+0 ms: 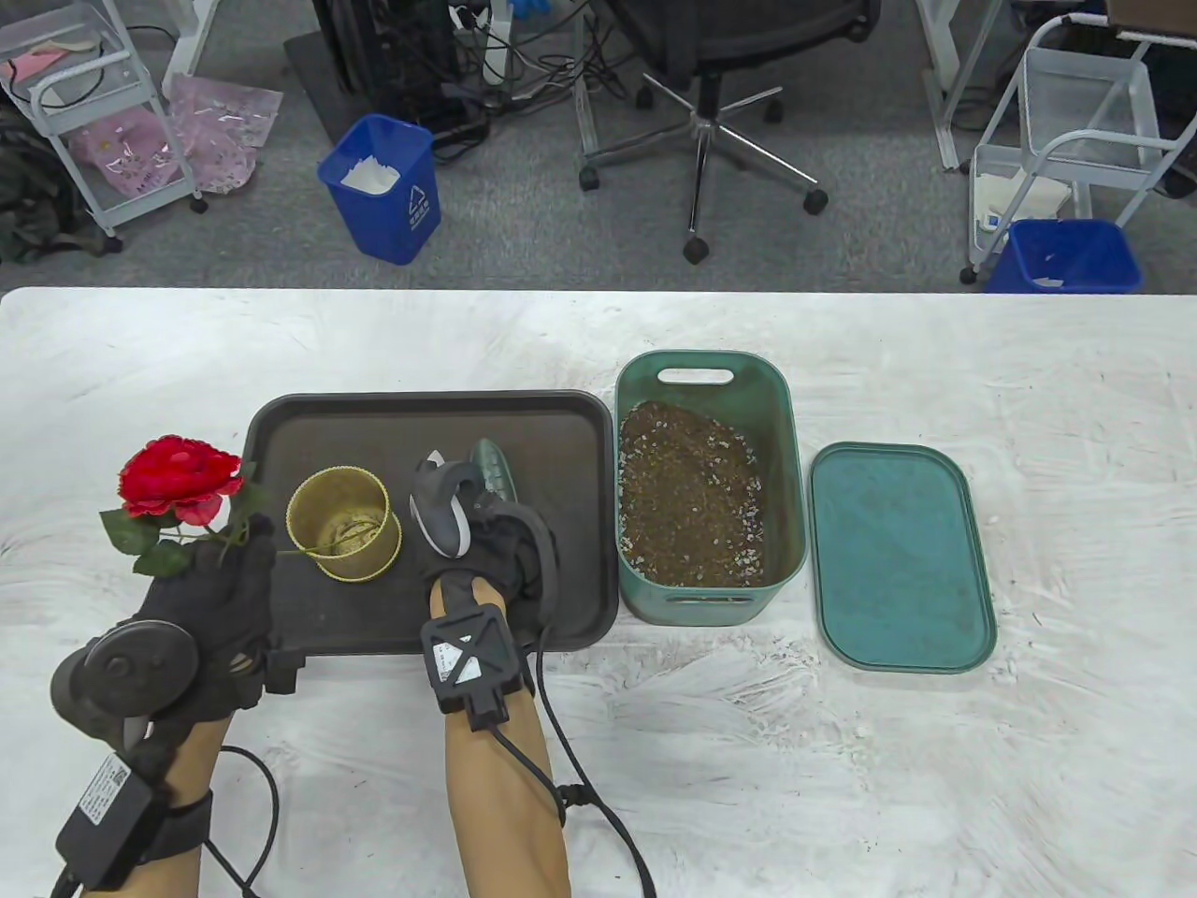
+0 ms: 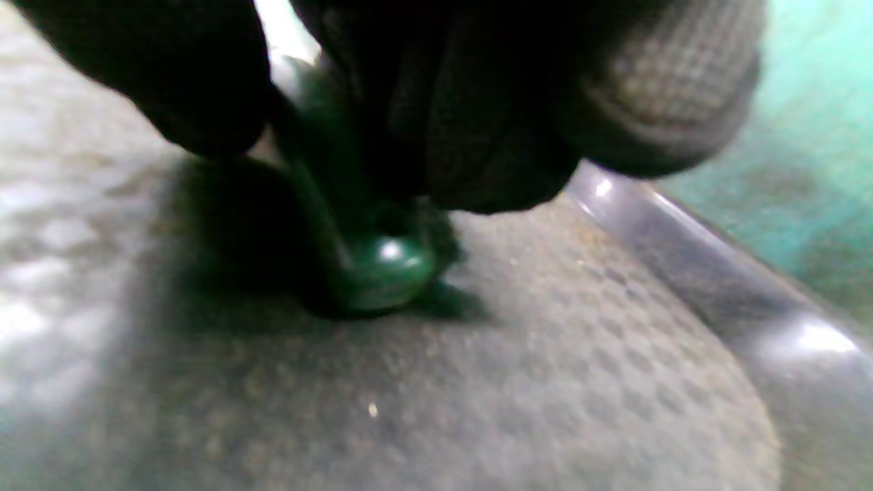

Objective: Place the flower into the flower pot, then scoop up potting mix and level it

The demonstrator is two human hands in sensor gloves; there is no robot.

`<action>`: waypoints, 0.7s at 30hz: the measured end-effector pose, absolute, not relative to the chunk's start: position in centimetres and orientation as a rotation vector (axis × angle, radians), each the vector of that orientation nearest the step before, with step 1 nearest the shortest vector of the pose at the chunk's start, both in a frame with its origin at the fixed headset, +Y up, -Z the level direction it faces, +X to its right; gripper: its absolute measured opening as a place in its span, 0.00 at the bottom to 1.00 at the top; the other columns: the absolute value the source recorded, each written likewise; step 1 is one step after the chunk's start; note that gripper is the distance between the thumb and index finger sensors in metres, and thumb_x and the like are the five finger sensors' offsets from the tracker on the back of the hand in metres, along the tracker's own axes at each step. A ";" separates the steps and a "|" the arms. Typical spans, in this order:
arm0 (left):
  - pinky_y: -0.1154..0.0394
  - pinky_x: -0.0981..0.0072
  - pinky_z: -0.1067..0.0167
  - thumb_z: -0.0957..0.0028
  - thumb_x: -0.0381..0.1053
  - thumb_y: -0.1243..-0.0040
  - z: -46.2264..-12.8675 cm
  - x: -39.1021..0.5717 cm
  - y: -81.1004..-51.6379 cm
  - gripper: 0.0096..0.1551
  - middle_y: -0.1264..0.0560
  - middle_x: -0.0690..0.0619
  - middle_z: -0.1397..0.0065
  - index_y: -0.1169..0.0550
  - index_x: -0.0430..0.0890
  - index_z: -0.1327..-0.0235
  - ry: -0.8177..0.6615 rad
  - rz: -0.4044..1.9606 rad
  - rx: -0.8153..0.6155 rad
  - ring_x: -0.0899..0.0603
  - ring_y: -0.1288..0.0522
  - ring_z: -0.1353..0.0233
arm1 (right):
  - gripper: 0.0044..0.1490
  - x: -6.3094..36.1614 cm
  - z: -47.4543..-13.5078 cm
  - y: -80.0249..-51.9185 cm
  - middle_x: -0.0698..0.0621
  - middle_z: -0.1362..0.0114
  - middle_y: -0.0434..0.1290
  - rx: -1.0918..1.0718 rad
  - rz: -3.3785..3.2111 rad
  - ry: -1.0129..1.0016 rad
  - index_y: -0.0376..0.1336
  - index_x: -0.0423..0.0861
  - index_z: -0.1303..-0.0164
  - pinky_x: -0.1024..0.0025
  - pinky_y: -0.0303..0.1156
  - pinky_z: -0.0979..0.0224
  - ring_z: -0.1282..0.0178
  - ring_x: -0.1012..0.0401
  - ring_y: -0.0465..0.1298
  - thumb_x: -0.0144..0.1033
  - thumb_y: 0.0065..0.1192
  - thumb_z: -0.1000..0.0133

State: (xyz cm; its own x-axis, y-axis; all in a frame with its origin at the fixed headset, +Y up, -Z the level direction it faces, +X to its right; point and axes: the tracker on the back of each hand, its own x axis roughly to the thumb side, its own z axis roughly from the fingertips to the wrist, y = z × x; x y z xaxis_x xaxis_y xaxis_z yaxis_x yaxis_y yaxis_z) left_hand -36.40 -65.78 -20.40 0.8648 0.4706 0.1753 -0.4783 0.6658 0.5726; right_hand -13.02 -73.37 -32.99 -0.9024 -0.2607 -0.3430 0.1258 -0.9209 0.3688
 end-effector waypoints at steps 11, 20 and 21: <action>0.16 0.53 0.55 0.55 0.56 0.39 -20.2 -36.7 -66.1 0.23 0.13 0.54 0.56 0.15 0.49 0.52 -0.003 0.565 0.642 0.43 0.12 0.62 | 0.33 -9.2 -33.4 -62.0 0.38 0.38 0.76 0.474 -3.244 -0.213 0.67 0.41 0.45 0.48 0.85 0.52 0.52 0.45 0.85 0.51 0.67 0.52; 0.16 0.53 0.55 0.55 0.57 0.39 -20.1 -36.3 -66.1 0.23 0.13 0.53 0.56 0.15 0.49 0.52 -0.011 0.548 0.644 0.43 0.12 0.61 | 0.33 1.1 -31.5 -53.9 0.39 0.41 0.76 0.687 -3.476 -0.130 0.63 0.41 0.43 0.54 0.85 0.62 0.63 0.52 0.85 0.42 0.71 0.54; 0.16 0.53 0.55 0.55 0.57 0.39 -20.1 -36.3 -66.1 0.23 0.13 0.53 0.56 0.15 0.49 0.52 -0.008 0.551 0.643 0.43 0.12 0.61 | 0.32 2.3 -31.3 -53.5 0.39 0.42 0.76 0.730 -3.483 -0.118 0.64 0.41 0.43 0.54 0.85 0.63 0.64 0.52 0.85 0.41 0.71 0.54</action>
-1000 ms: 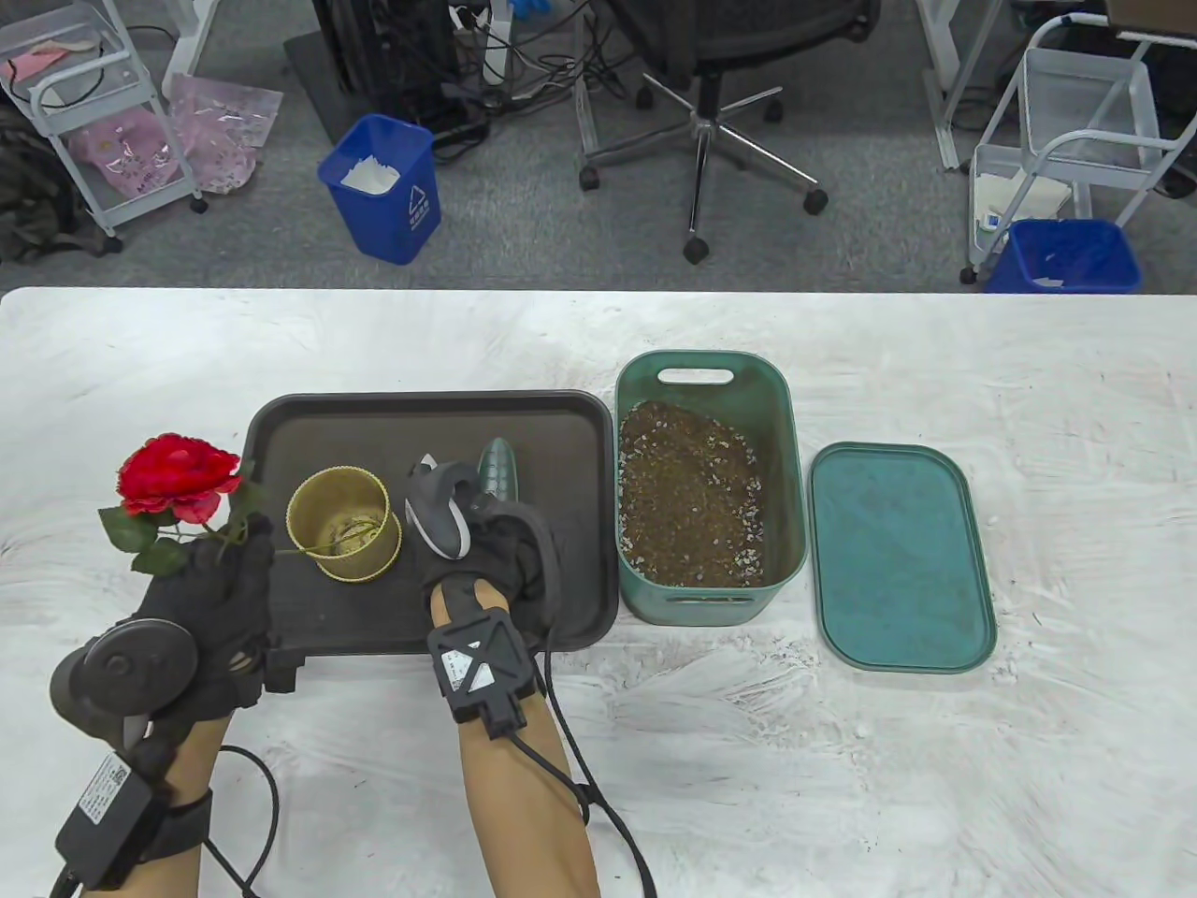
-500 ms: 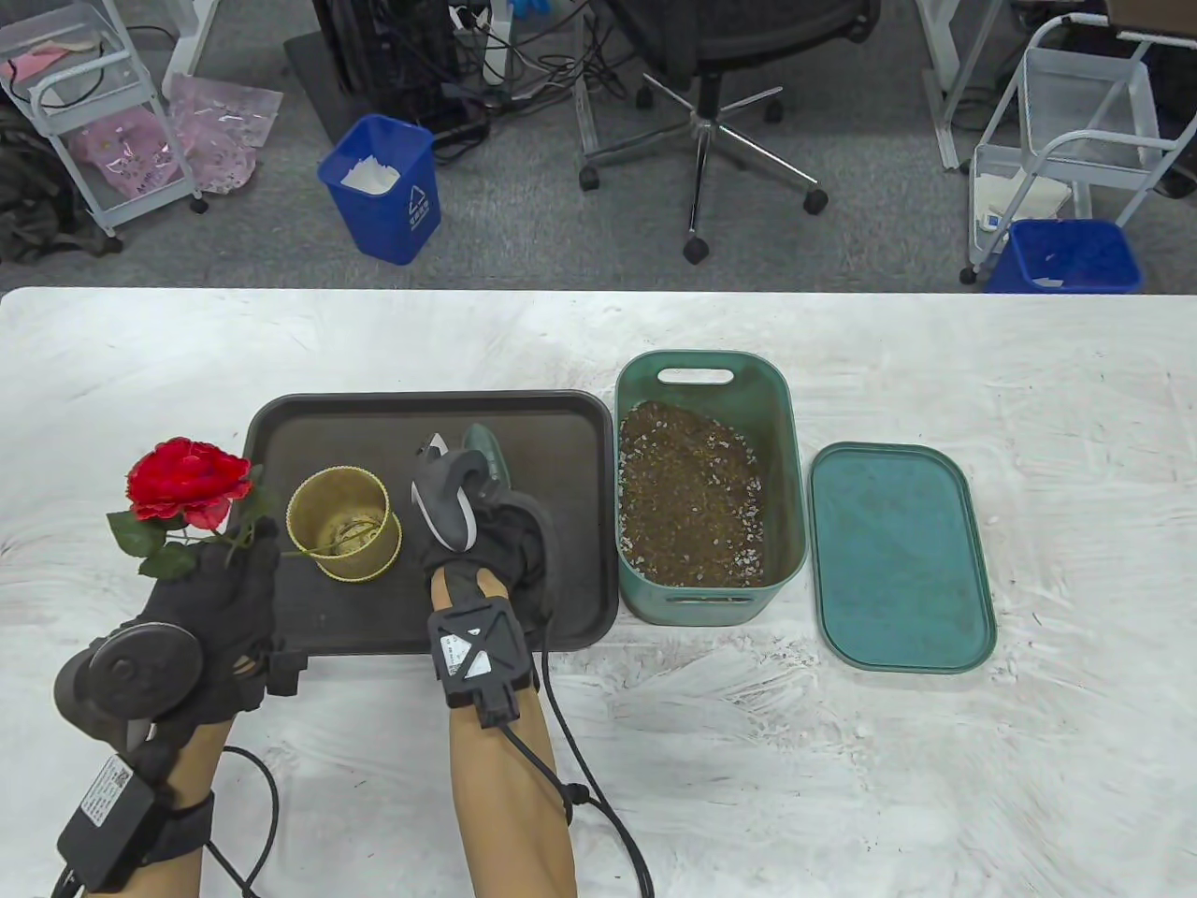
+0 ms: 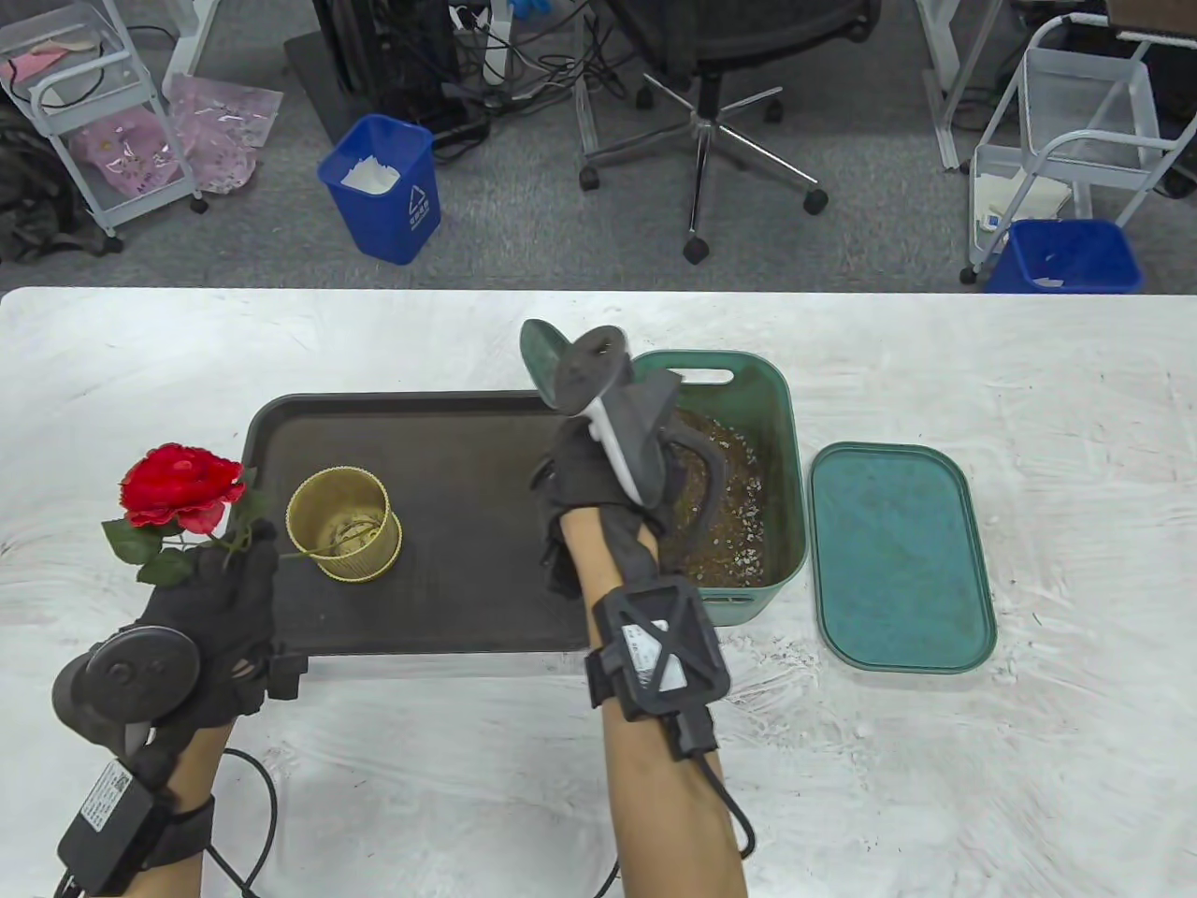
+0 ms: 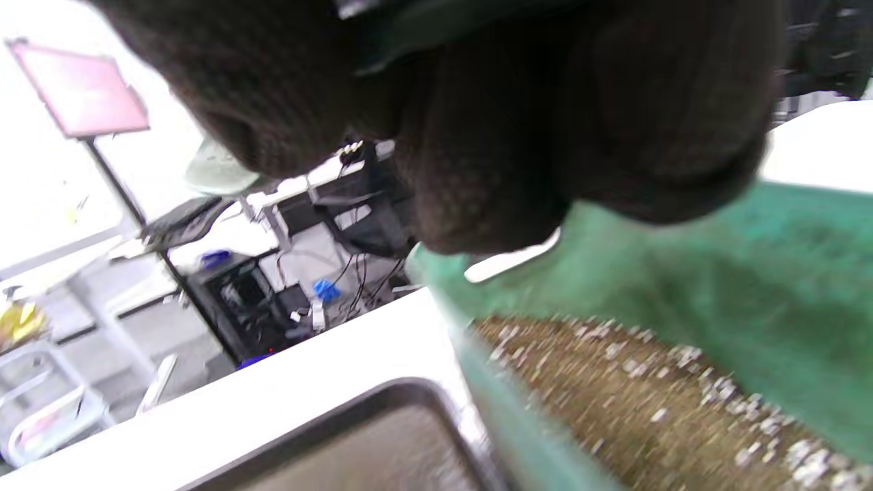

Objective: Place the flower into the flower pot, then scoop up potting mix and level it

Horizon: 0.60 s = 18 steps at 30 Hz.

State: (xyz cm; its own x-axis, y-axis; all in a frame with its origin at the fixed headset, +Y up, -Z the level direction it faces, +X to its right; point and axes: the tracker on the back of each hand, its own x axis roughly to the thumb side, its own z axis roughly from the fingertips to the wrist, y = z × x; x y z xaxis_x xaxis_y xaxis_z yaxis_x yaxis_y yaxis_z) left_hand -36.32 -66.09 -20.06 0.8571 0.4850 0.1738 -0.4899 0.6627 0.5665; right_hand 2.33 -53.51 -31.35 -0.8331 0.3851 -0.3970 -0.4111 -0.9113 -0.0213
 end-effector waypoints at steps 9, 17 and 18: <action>0.16 0.53 0.55 0.56 0.57 0.38 -20.0 -36.6 -66.1 0.23 0.13 0.53 0.56 0.15 0.49 0.52 0.025 0.595 0.632 0.43 0.12 0.62 | 0.32 10.2 -33.3 -55.6 0.37 0.47 0.79 -0.774 2.776 0.279 0.67 0.39 0.43 0.54 0.83 0.67 0.68 0.51 0.84 0.38 0.67 0.56; 0.16 0.53 0.55 0.56 0.57 0.38 -19.8 -36.6 -66.3 0.23 0.13 0.53 0.57 0.15 0.48 0.53 0.047 0.629 0.627 0.43 0.12 0.62 | 0.31 9.7 -35.5 -61.5 0.37 0.48 0.81 -0.835 2.939 0.517 0.69 0.38 0.44 0.55 0.82 0.69 0.70 0.51 0.84 0.39 0.63 0.55; 0.16 0.53 0.55 0.56 0.57 0.38 -19.8 -36.6 -66.3 0.23 0.13 0.53 0.57 0.15 0.48 0.52 0.049 0.630 0.627 0.43 0.12 0.62 | 0.31 9.7 -35.7 -61.9 0.37 0.48 0.81 -0.838 2.934 0.532 0.69 0.38 0.44 0.55 0.82 0.69 0.70 0.50 0.84 0.39 0.63 0.55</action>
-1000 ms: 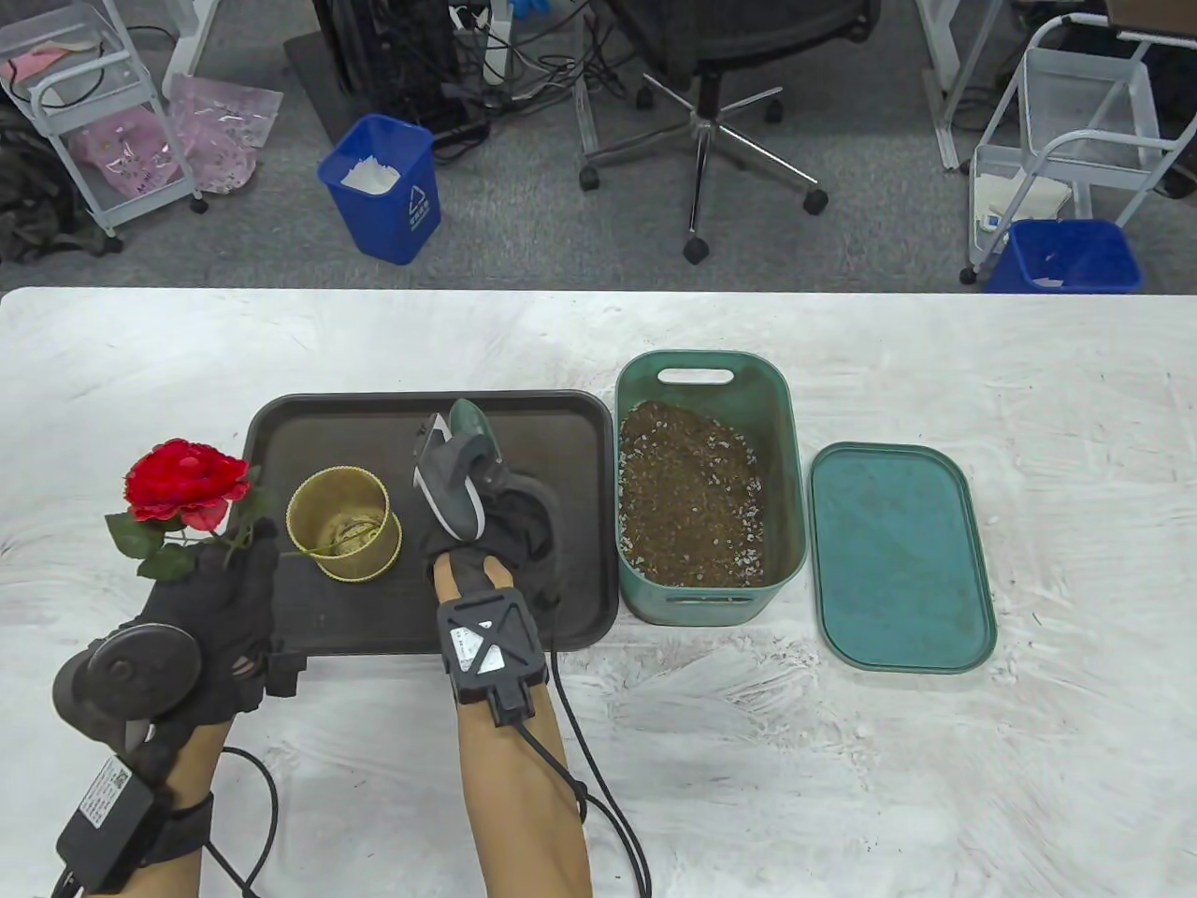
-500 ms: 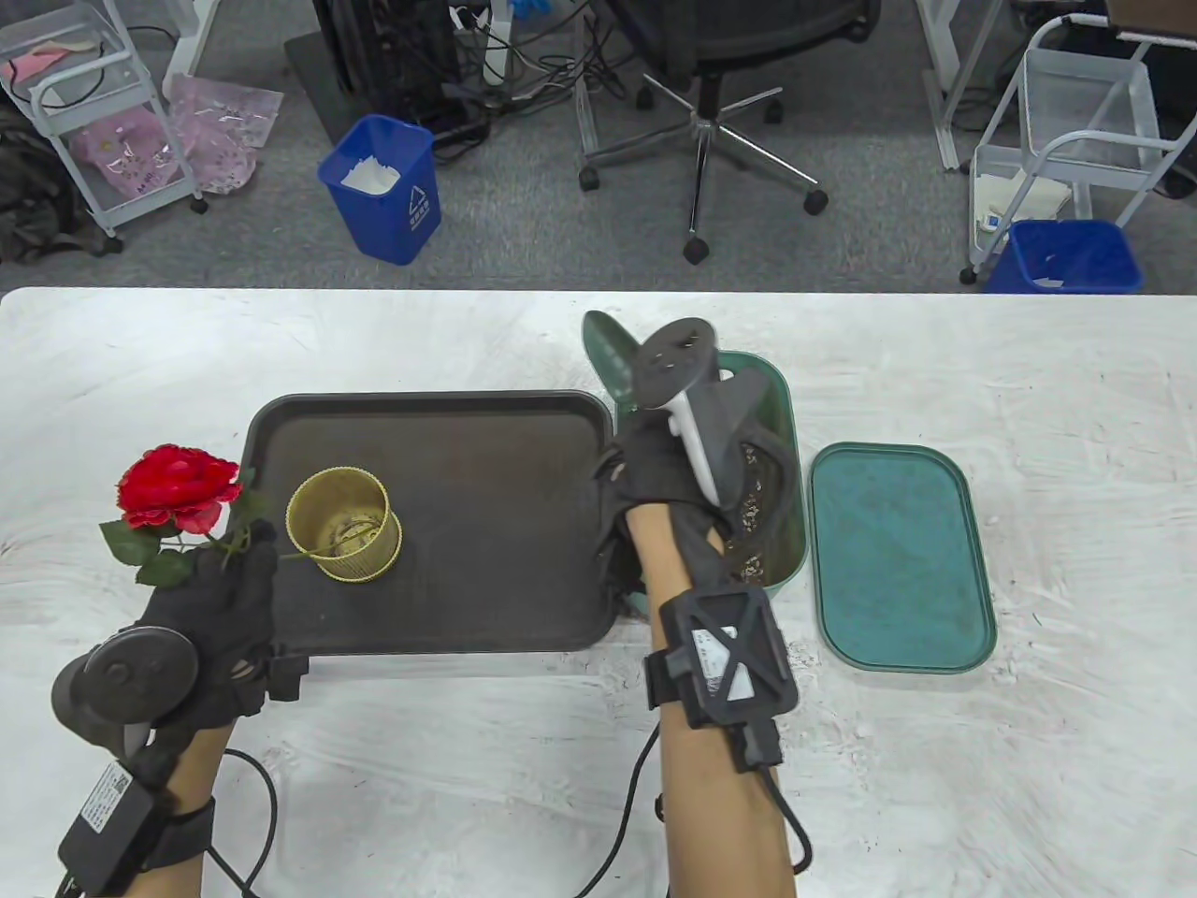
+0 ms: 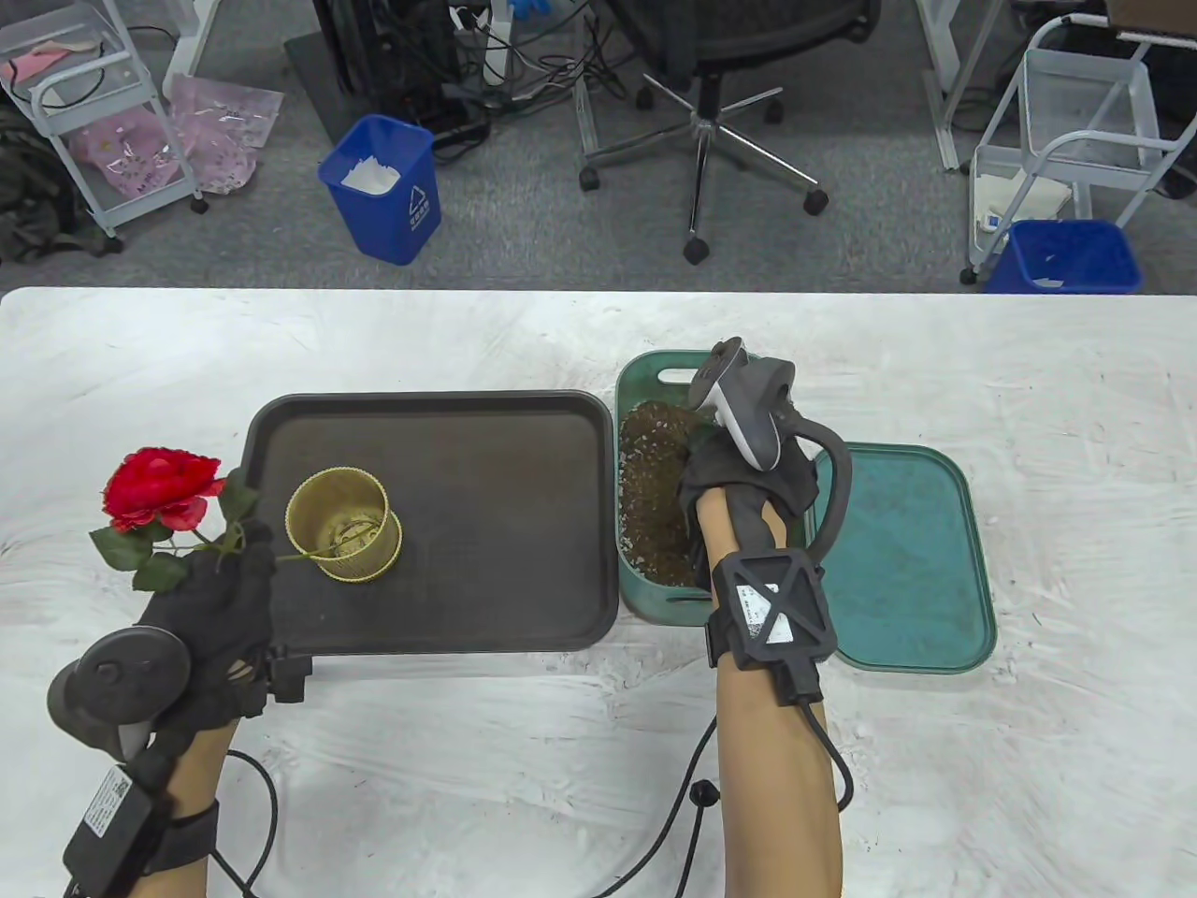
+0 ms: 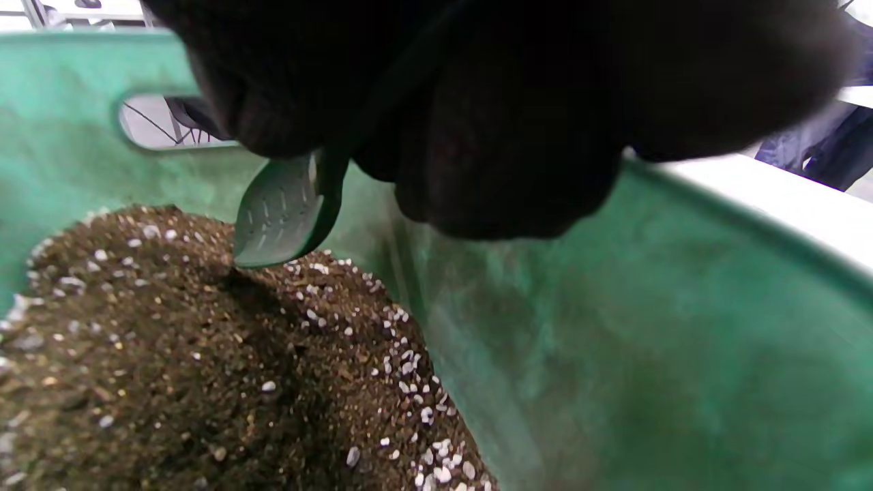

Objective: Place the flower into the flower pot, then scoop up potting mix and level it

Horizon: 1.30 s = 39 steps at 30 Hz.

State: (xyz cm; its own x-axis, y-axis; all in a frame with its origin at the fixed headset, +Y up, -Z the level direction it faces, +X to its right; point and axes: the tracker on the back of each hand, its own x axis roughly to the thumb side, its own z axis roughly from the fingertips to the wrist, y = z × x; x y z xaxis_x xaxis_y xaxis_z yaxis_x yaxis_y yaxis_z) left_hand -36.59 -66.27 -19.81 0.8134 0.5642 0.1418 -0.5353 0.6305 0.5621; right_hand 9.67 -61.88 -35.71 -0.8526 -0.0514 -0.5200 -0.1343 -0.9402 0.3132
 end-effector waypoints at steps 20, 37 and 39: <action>0.16 0.53 0.55 0.56 0.57 0.38 -19.9 -36.6 -66.2 0.23 0.13 0.53 0.57 0.15 0.48 0.52 0.030 0.623 0.624 0.43 0.12 0.62 | 0.31 10.1 -37.5 -65.1 0.39 0.48 0.80 -0.681 2.492 0.878 0.67 0.37 0.44 0.59 0.82 0.71 0.71 0.53 0.84 0.40 0.59 0.54; 0.16 0.52 0.56 0.57 0.55 0.37 -19.9 -35.9 -66.0 0.23 0.12 0.51 0.57 0.14 0.47 0.53 -0.012 0.605 0.624 0.42 0.11 0.63 | 0.32 11.9 -34.6 -64.5 0.39 0.48 0.79 -0.676 2.111 0.781 0.65 0.36 0.43 0.60 0.83 0.72 0.71 0.55 0.84 0.40 0.57 0.54; 0.15 0.52 0.56 0.57 0.55 0.37 -19.9 -36.0 -66.0 0.24 0.12 0.51 0.57 0.13 0.47 0.53 -0.008 0.609 0.624 0.42 0.11 0.63 | 0.32 12.1 -34.3 -63.8 0.39 0.48 0.79 -0.680 2.107 0.755 0.65 0.36 0.44 0.61 0.83 0.72 0.71 0.55 0.84 0.40 0.57 0.54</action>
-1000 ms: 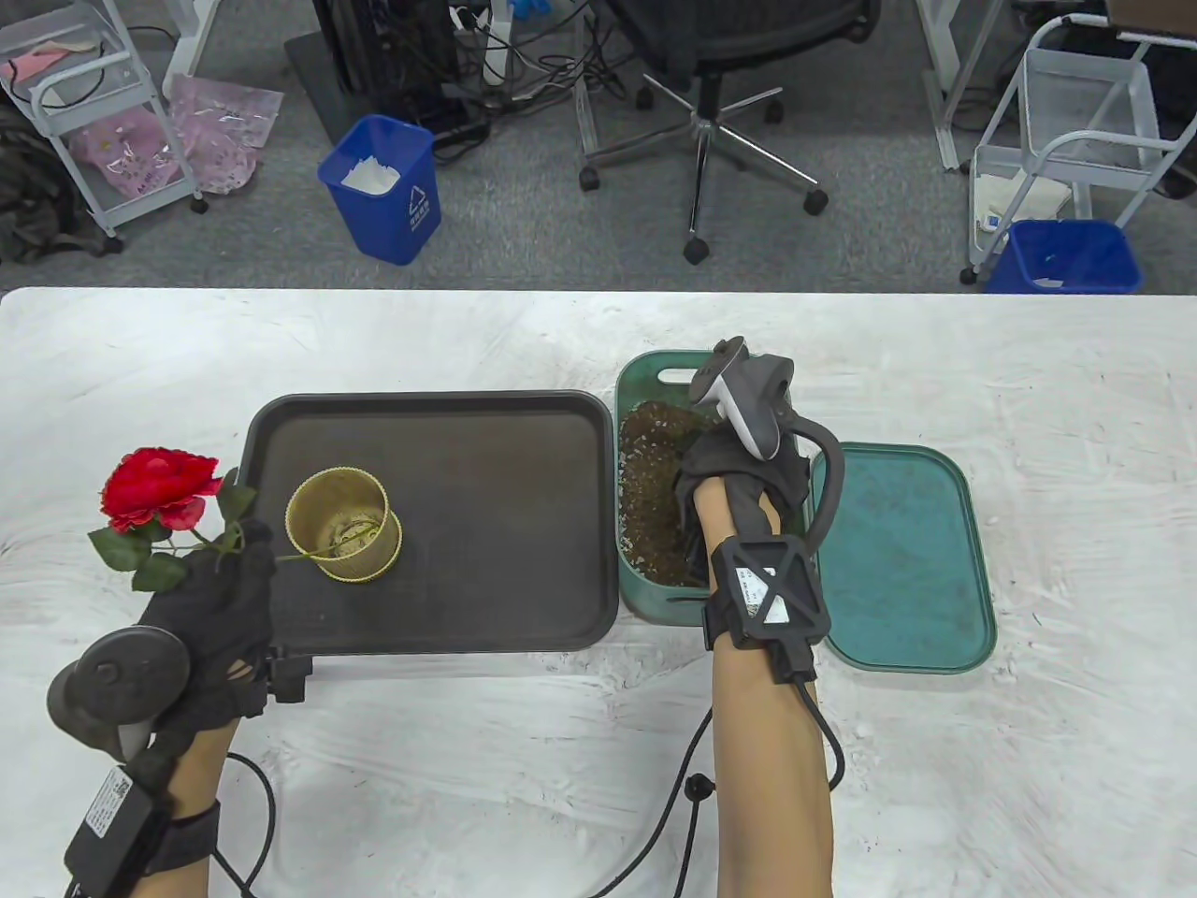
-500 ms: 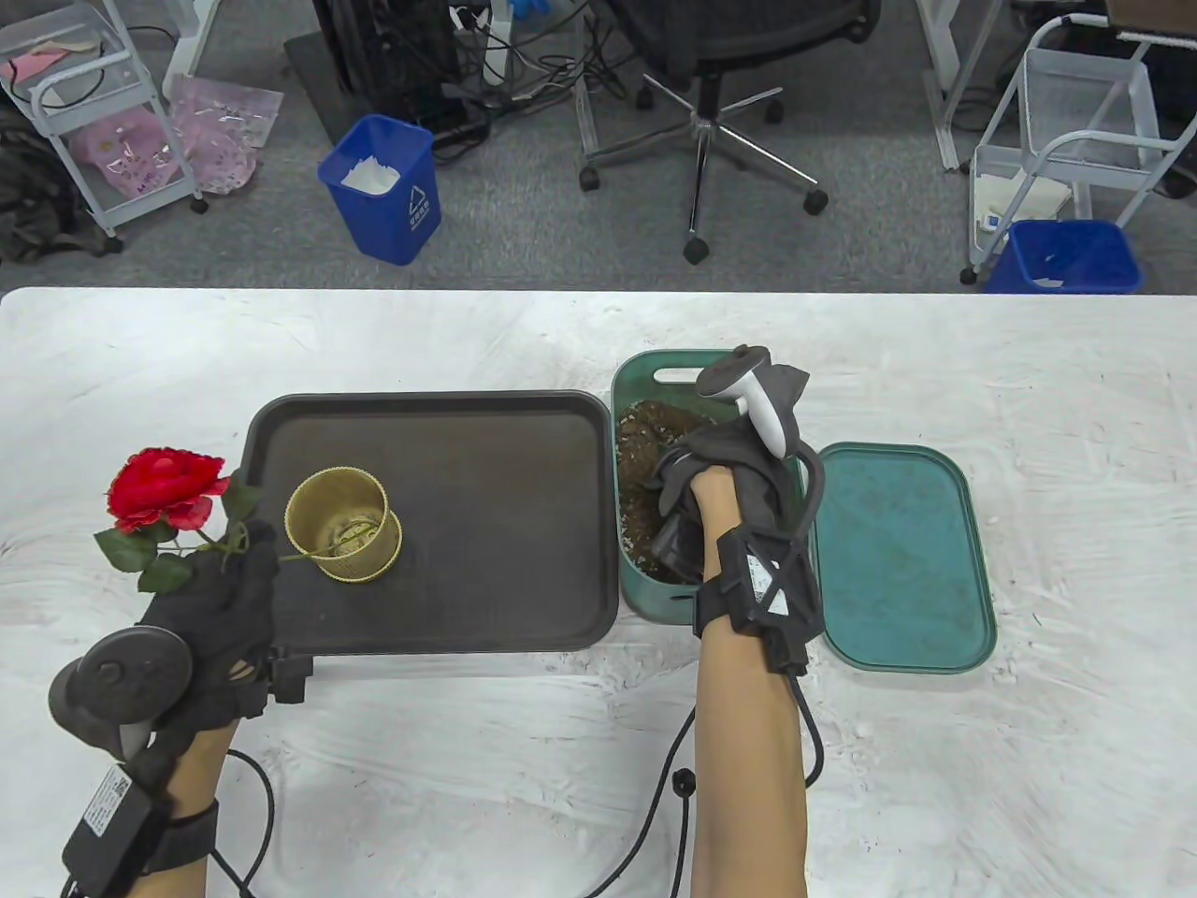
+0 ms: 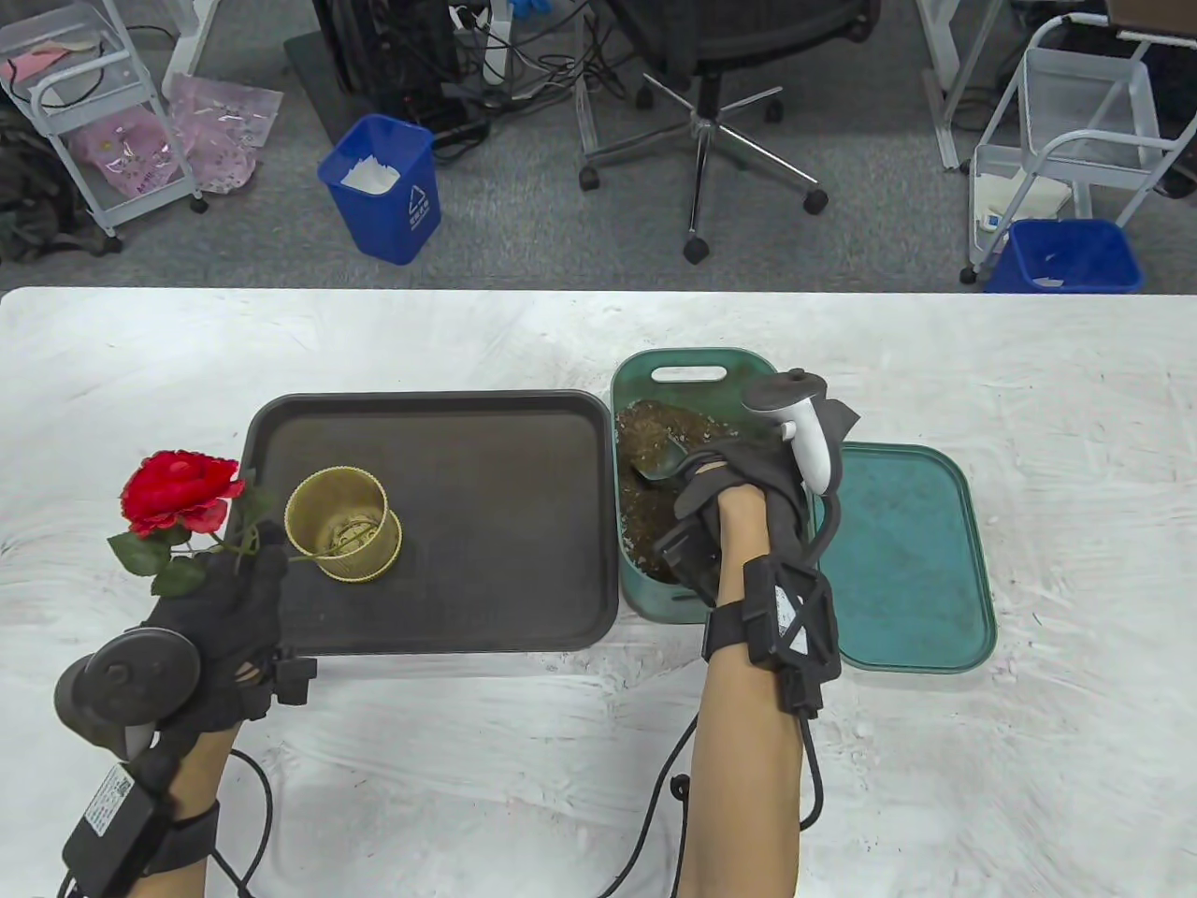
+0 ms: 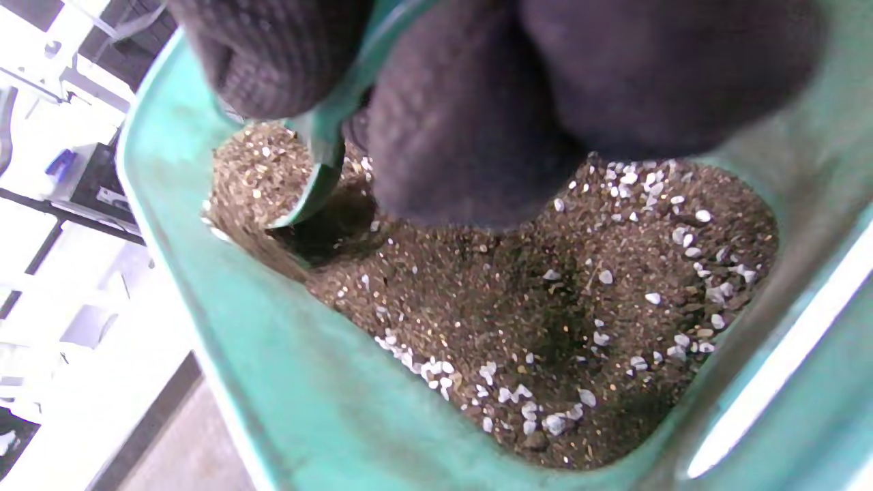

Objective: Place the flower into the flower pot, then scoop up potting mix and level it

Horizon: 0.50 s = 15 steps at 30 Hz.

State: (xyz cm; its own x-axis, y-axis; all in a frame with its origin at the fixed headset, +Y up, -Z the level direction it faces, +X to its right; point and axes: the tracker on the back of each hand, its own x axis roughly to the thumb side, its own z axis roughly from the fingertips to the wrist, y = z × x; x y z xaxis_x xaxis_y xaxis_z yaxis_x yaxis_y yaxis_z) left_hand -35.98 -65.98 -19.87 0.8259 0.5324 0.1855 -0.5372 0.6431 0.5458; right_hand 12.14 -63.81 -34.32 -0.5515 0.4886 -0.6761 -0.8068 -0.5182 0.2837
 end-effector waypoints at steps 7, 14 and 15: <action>0.16 0.52 0.56 0.59 0.52 0.37 -20.3 -36.3 -66.4 0.24 0.12 0.50 0.56 0.14 0.46 0.52 0.029 0.776 0.552 0.42 0.11 0.62 | 0.32 13.0 -33.2 -61.5 0.38 0.49 0.79 -0.672 2.079 0.677 0.66 0.36 0.44 0.60 0.83 0.73 0.72 0.54 0.84 0.40 0.57 0.54; 0.16 0.52 0.56 0.59 0.51 0.38 -20.3 -36.5 -66.4 0.25 0.13 0.50 0.55 0.15 0.46 0.51 0.046 0.785 0.548 0.42 0.11 0.62 | 0.32 12.5 -33.1 -58.7 0.38 0.50 0.79 -0.606 2.109 0.634 0.66 0.35 0.45 0.60 0.83 0.74 0.73 0.54 0.84 0.40 0.58 0.54; 0.16 0.52 0.56 0.59 0.51 0.38 -20.4 -36.6 -66.4 0.25 0.13 0.50 0.55 0.15 0.46 0.50 0.049 0.788 0.549 0.42 0.11 0.61 | 0.32 12.0 -33.2 -58.2 0.38 0.50 0.79 -0.581 2.121 0.636 0.66 0.35 0.45 0.60 0.83 0.74 0.73 0.54 0.84 0.40 0.58 0.54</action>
